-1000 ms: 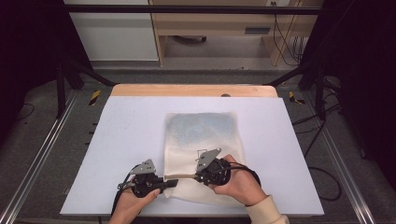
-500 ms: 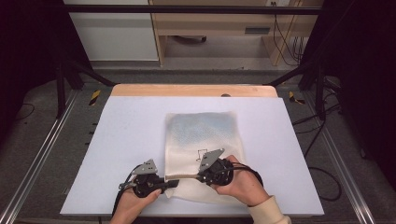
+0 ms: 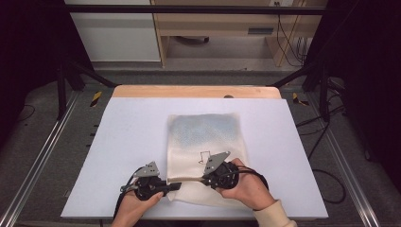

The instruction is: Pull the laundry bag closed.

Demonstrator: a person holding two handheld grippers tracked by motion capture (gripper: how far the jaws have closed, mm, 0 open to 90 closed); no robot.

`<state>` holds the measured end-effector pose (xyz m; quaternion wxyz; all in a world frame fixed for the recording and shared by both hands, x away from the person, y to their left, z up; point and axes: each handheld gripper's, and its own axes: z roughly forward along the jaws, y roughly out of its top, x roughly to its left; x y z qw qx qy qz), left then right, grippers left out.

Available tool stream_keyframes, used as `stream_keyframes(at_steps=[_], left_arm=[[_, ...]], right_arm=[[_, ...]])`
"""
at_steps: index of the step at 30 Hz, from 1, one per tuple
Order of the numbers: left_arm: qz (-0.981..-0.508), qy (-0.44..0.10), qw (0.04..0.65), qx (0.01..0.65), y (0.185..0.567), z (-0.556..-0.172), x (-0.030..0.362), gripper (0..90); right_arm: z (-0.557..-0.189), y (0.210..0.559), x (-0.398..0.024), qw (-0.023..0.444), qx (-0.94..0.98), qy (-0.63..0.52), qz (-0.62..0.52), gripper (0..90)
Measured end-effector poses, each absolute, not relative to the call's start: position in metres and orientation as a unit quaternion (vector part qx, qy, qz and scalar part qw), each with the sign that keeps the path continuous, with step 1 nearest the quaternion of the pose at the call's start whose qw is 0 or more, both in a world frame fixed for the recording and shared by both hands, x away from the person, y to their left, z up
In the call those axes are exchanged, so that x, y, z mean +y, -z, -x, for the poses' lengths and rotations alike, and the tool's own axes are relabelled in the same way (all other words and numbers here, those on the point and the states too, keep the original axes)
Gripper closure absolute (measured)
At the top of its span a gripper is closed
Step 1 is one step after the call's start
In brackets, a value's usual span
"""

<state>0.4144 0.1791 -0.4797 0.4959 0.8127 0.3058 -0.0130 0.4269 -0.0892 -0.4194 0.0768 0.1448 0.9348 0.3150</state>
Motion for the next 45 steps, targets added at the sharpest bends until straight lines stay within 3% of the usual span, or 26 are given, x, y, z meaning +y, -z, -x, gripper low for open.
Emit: stream_keyframes(at_steps=[45], left_arm=[[-0.814, 0.011, 0.496, 0.304, 0.4797, -0.4137, 0.1782, 86.7]], right_arm=[[-0.4245, 0.4181, -0.0955, 0.084, 0.93, -0.324, -0.15, 82.3]])
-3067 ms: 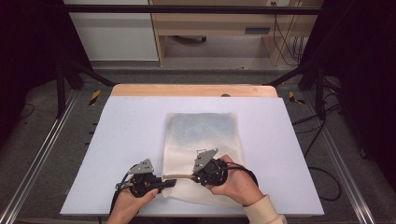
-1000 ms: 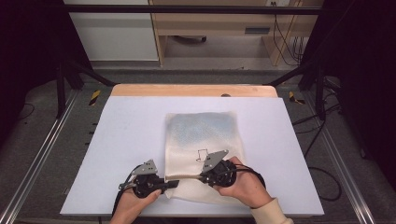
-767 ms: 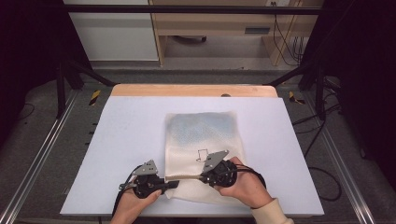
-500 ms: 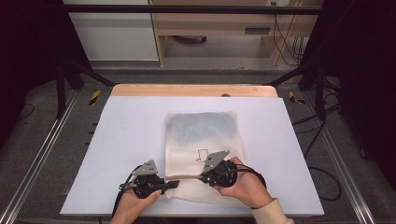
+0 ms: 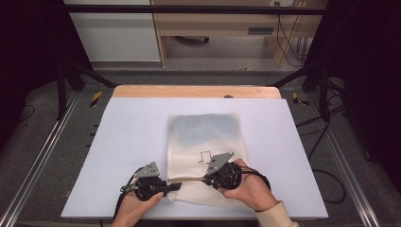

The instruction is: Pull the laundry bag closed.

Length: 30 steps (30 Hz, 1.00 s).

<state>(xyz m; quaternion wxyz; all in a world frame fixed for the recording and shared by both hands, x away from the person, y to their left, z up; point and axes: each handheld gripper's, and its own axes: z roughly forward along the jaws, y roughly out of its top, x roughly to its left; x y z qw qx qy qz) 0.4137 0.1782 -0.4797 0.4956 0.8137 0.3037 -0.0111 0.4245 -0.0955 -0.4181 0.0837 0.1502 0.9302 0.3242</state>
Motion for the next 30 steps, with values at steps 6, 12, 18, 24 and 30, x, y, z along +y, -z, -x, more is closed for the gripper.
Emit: stream_keyframes(at_steps=[6, 12, 18, 24, 30], left_arm=[[-0.814, 0.011, 0.496, 0.303, 0.4795, -0.4135, 0.1781, 86.7], [-0.814, 0.009, 0.496, 0.303, 0.4789, -0.4136, 0.1785, 86.7], [-0.813, 0.011, 0.496, 0.304, 0.4787, -0.4137, 0.1791, 86.7], [-0.814, 0.01, 0.495, 0.304, 0.4785, -0.4136, 0.1792, 86.7], [-0.814, 0.01, 0.496, 0.304, 0.4784, -0.4137, 0.1793, 86.7]], right_arm=[[-0.4241, 0.4177, -0.0958, 0.084, 0.93, -0.325, -0.15, 82.3], [-0.4241, 0.4178, -0.0978, 0.084, 0.931, -0.324, -0.149, 82.3], [-0.423, 0.4177, -0.0992, 0.087, 0.93, -0.323, -0.151, 82.3], [-0.4229, 0.4179, -0.1011, 0.086, 0.93, -0.323, -0.154, 82.3], [-0.4226, 0.418, -0.1019, 0.086, 0.929, -0.324, -0.154, 82.3]])
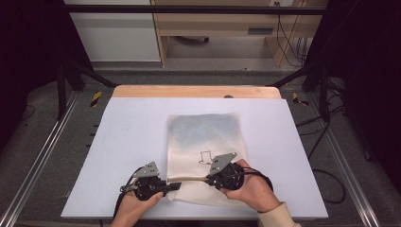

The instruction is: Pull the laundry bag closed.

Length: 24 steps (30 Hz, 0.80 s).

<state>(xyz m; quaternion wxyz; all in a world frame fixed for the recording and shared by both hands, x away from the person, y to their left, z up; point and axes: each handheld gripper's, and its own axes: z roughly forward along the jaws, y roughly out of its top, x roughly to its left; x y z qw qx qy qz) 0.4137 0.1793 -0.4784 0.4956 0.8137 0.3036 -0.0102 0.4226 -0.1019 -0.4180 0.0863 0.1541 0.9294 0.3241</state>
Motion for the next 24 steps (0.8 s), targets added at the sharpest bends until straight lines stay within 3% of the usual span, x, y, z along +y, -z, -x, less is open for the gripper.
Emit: stream_keyframes(at_steps=[24], left_arm=[[-0.816, 0.006, 0.492, 0.302, 0.4789, -0.4138, 0.1795, 86.7]], right_arm=[[-0.4218, 0.4208, -0.1044, 0.086, 0.928, -0.325, -0.157, 82.3]])
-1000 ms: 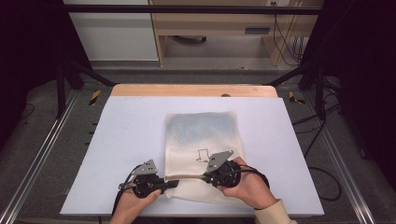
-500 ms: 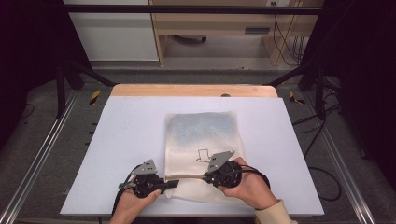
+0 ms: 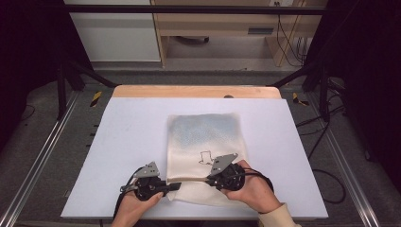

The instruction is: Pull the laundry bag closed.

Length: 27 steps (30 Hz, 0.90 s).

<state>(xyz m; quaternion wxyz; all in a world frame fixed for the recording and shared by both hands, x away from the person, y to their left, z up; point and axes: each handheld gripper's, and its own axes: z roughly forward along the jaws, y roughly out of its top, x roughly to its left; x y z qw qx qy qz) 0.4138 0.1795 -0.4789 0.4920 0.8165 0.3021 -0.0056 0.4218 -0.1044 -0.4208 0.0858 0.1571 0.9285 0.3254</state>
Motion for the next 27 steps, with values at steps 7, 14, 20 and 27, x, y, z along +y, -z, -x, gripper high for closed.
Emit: stream_keyframes(at_steps=[7, 14, 20, 27], left_arm=[[-0.816, 0.004, 0.493, 0.302, 0.4787, -0.4136, 0.1795, 86.7], [-0.815, 0.006, 0.494, 0.303, 0.4791, -0.4138, 0.1797, 86.7], [-0.816, 0.004, 0.493, 0.303, 0.479, -0.4134, 0.1794, 86.7], [-0.816, 0.003, 0.493, 0.303, 0.479, -0.4135, 0.1795, 86.7]], right_arm=[[-0.4221, 0.4199, -0.1062, 0.085, 0.927, -0.328, -0.159, 82.3], [-0.4218, 0.4199, -0.1064, 0.086, 0.928, -0.326, -0.158, 82.3], [-0.4213, 0.4198, -0.1063, 0.087, 0.928, -0.326, -0.16, 82.3], [-0.4214, 0.4192, -0.1074, 0.088, 0.927, -0.326, -0.16, 82.3]])
